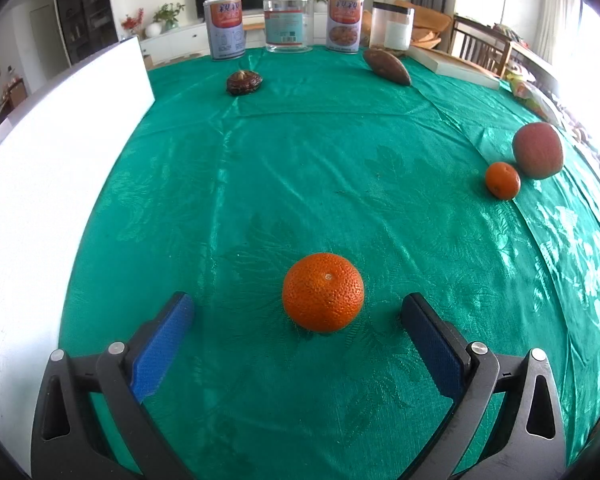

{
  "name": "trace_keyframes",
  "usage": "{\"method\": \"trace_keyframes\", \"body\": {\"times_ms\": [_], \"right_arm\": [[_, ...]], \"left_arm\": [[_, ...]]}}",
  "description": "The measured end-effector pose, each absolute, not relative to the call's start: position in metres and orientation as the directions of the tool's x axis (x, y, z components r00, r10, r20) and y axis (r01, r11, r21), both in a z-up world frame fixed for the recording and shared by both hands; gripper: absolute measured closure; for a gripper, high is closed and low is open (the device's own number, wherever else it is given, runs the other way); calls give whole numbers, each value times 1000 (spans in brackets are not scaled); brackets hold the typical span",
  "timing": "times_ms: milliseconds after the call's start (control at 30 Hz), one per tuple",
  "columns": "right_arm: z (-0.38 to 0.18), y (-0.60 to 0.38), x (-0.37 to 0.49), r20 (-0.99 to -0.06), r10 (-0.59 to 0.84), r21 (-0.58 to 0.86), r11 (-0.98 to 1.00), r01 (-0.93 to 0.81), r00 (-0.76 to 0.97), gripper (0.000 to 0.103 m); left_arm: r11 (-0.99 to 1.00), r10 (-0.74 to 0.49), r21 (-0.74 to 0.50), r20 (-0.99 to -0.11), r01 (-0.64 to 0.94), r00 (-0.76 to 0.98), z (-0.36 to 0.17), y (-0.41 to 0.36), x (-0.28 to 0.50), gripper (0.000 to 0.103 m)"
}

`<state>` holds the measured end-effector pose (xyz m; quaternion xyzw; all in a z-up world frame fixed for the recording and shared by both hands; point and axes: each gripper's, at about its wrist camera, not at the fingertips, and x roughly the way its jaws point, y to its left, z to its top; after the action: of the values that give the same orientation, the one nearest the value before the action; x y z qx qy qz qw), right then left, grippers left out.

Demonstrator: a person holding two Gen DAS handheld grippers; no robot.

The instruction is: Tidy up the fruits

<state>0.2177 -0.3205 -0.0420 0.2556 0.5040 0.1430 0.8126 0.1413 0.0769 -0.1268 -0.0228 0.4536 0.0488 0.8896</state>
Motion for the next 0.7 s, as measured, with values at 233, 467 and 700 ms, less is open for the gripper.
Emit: {"method": "trace_keyframes", "body": {"times_ms": [233, 467, 700], "right_arm": [[-84, -229, 188, -883, 385, 351, 922, -165, 269, 60], [-97, -201, 187, -889, 348, 294, 932, -210, 299, 56], [-104, -234, 181, -848, 430, 426, 901, -82, 310, 42]], "left_arm": [[994, 62, -1, -809, -107, 585, -127, 77, 141, 1], [962, -137, -250, -794, -113, 592, -111, 121, 121, 2], [985, -122, -169, -786, -21, 606, -101, 113, 117, 2]]}}
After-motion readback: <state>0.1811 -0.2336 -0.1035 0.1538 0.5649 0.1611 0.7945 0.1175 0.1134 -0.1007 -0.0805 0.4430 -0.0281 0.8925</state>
